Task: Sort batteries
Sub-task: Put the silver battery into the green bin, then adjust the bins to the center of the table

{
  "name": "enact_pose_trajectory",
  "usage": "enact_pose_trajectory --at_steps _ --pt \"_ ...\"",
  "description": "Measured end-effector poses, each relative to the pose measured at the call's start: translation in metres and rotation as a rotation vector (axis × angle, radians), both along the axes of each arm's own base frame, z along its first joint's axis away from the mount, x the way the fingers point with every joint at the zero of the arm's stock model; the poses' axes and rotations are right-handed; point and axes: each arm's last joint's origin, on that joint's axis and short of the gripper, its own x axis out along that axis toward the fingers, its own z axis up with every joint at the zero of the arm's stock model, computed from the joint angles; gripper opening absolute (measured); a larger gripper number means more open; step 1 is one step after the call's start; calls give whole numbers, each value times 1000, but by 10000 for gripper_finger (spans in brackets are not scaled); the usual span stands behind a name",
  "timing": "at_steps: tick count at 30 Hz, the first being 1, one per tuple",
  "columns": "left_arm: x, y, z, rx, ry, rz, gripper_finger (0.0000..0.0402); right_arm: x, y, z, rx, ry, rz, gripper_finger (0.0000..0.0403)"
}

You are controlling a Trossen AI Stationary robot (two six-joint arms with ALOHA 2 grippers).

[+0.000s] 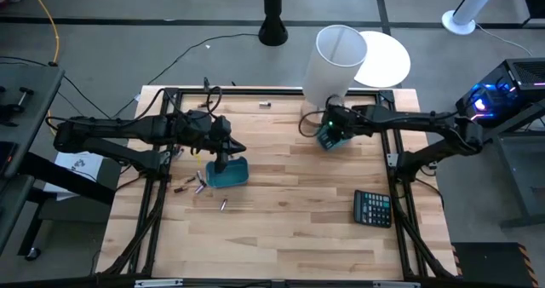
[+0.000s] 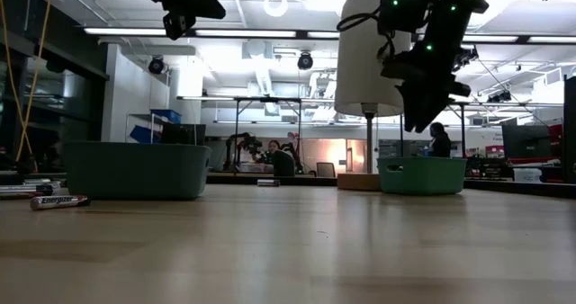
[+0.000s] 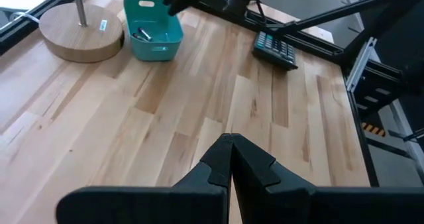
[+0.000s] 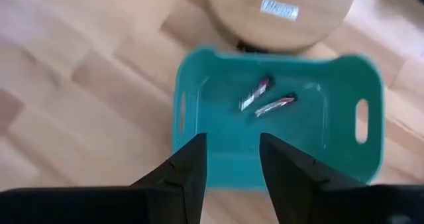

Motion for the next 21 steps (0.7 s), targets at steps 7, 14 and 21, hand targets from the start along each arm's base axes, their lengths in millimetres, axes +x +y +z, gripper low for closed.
enact_pose_trajectory --at_steps 7,14,21 --pt "1 1 -1 22 4 13 0 -6 5 -9 -11 55 -74 62" --pt "1 1 -1 23 4 16 0 -14 1 -49 44 -60 -222 4" --pt "1 1 -1 29 4 26 0 -16 1 -66 45 -138 -277 1"
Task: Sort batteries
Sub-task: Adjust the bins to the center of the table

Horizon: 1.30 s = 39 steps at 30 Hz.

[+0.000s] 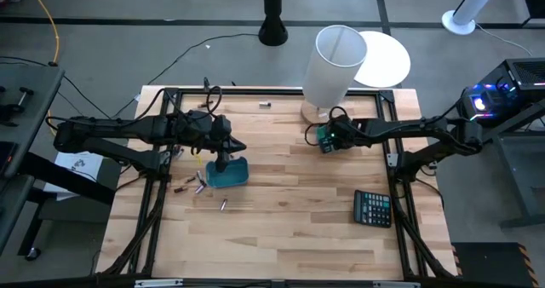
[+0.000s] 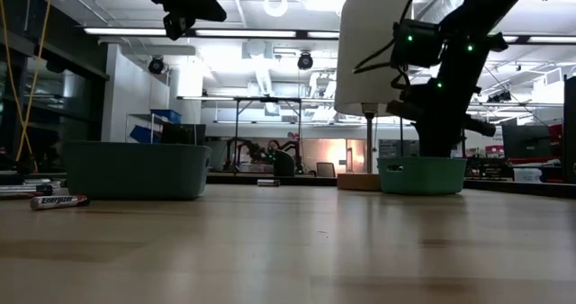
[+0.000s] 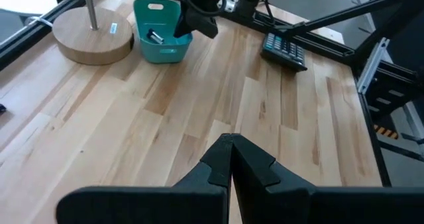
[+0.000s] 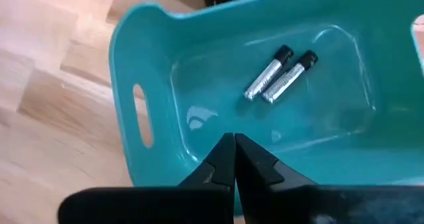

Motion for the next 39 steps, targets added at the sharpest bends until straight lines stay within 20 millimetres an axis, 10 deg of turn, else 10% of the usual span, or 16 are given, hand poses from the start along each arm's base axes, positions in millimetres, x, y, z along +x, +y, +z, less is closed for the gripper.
enact_pose_trajectory --at_steps 25,39 --pt "0 0 0 6 2 12 0 36 77 7 240 -337 296 0" --pt "-8 -4 -50 -238 395 19 0 26 58 50 -18 -540 228 0"
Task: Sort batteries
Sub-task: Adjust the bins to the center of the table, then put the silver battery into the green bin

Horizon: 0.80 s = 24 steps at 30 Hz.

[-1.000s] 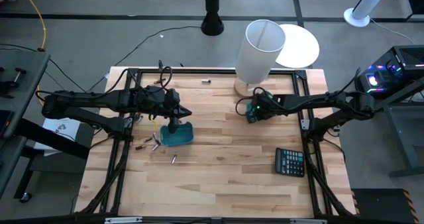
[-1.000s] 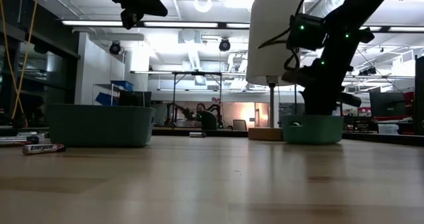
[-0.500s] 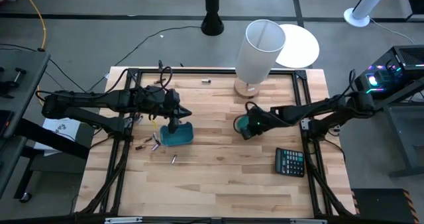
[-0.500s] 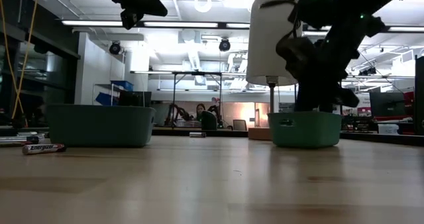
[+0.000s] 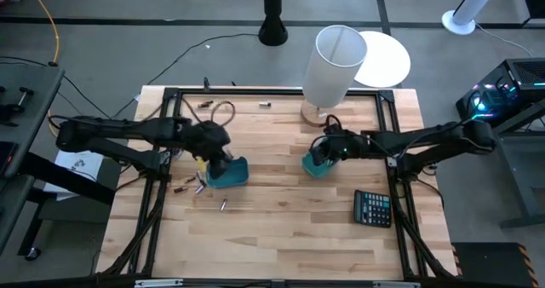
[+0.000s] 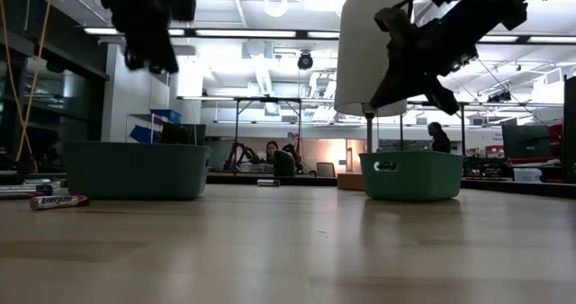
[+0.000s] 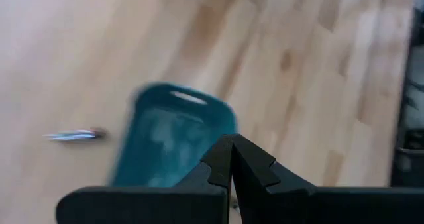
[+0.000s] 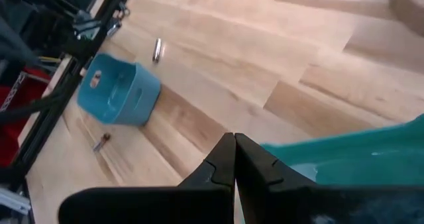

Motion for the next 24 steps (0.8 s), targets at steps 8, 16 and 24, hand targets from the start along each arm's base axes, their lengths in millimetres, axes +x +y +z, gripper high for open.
enact_pose_trajectory --at_steps 8,16,24 --pt "39 6 -68 -116 232 -6 0 0 -5 1 8 -5 -7 0" --pt "64 19 -108 -104 260 35 0 0 -4 1 11 -8 -2 0" --pt "110 29 -95 -73 13 36 0 1 -5 3 -10 -26 14 0"
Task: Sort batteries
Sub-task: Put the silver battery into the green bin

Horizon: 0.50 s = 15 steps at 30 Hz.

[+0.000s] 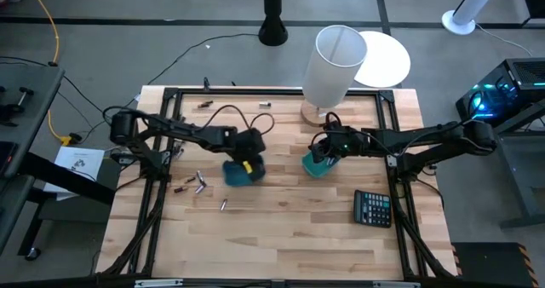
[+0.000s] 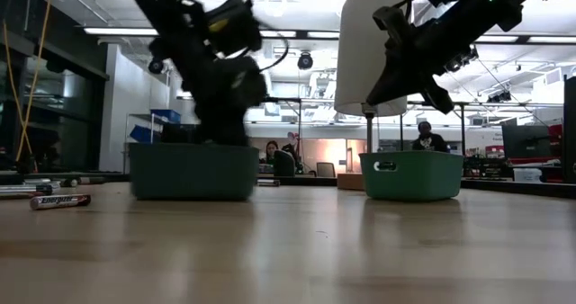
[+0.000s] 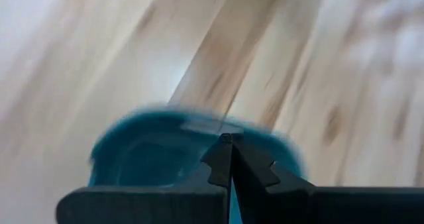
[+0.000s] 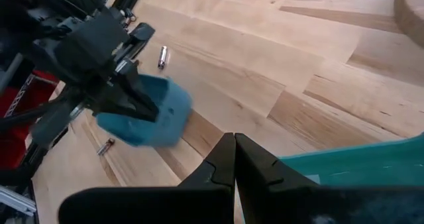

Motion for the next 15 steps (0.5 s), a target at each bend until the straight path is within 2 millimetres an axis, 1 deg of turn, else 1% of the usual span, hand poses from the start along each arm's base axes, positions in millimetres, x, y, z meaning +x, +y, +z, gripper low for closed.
enact_pose_trajectory --at_steps 2,4,5,7,9,11,13,15 --pt "13 1 11 37 -57 -42 0 0 0 1 0 -8 0 0" --pt "21 2 25 85 -64 -110 0 1 0 1 -1 -15 0 0" --pt "22 4 34 102 -41 -137 0 1 0 1 -1 -18 0 0" --pt "15 7 54 123 33 -186 0 1 0 2 -2 -25 0 0" --pt "1 8 79 166 86 -229 0 2 0 2 -12 -23 8 0" --pt "-21 6 100 216 123 -227 0 2 0 2 -16 -23 11 0" --pt "-45 -3 112 224 133 -223 0 2 0 2 -16 -23 11 0" --pt "-71 -16 112 191 138 -203 0 2 0 2 -21 -22 14 0"
